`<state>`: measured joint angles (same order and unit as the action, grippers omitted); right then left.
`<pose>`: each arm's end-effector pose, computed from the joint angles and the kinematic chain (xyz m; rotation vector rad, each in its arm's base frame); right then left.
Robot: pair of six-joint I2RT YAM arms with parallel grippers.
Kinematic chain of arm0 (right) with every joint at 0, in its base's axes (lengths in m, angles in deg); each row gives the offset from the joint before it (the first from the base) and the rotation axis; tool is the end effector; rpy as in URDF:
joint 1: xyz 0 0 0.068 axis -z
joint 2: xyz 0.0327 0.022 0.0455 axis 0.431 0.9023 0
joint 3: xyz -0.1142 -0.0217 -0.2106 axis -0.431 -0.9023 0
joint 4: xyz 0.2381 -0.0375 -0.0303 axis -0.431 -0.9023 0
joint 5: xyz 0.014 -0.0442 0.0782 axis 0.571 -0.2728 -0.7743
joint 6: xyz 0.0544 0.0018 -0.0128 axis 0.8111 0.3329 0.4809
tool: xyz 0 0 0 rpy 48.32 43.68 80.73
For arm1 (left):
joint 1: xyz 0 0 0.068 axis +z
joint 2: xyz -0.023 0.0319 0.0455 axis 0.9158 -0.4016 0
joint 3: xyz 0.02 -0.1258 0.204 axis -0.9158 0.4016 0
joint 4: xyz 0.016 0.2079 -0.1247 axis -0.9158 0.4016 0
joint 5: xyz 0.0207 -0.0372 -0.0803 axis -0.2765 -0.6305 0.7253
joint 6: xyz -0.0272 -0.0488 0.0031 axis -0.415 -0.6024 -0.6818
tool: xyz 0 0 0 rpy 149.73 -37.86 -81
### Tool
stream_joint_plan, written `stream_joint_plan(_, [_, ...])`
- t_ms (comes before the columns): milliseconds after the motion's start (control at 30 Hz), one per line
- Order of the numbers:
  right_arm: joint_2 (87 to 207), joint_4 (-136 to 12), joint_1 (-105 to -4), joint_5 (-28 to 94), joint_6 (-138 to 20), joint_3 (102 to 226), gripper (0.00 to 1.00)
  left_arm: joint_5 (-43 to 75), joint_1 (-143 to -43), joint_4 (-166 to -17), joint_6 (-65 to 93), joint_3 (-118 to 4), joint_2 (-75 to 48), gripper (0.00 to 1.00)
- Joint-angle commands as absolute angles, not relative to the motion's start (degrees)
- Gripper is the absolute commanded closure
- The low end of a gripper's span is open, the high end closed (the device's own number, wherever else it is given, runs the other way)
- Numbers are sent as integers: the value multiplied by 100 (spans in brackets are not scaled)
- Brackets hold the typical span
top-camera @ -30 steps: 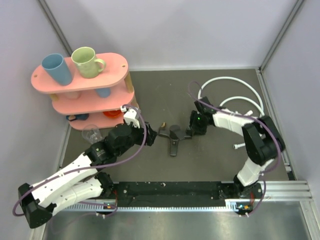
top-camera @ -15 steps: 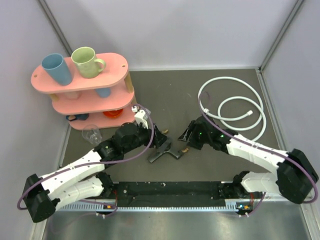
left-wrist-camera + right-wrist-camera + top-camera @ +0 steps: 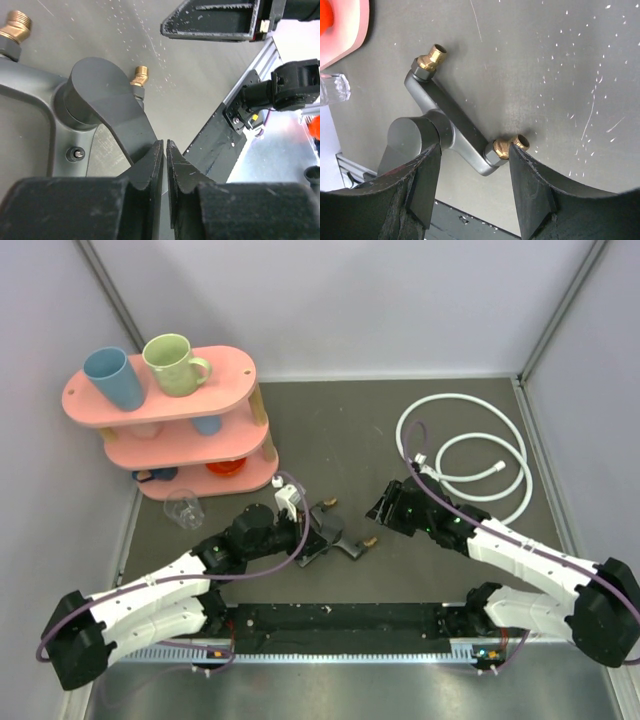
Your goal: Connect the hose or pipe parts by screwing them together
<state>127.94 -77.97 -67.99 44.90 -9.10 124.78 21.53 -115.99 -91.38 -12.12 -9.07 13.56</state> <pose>0.1674 0.1493 0.1988 0.3471 2.4095 0.7689 0.1229 -0.1588 0.2047 0.3975 2.1277 -1.1814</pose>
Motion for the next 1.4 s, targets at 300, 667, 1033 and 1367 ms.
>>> stream_joint_plan(300, [12867, -7177, -6737, 4072, -2371, 12716, 42, 1075, -11616, -8349, -1011, -627, 1000, 94])
stream_joint_plan(667, [13597, -6263, -6684, 2228, -4016, 12506, 38, 179, -11616, -7427, -809, -1838, 1535, 52])
stream_joint_plan(1033, [13886, -6014, -6798, 882, -5509, 12584, 25, 399, -11607, -7048, -1151, -2042, 1808, 44])
stream_joint_plan(1367, [14695, -5307, -7018, 1541, -5468, 12989, 25, 347, -11563, -6952, -1275, -1769, 1896, 48])
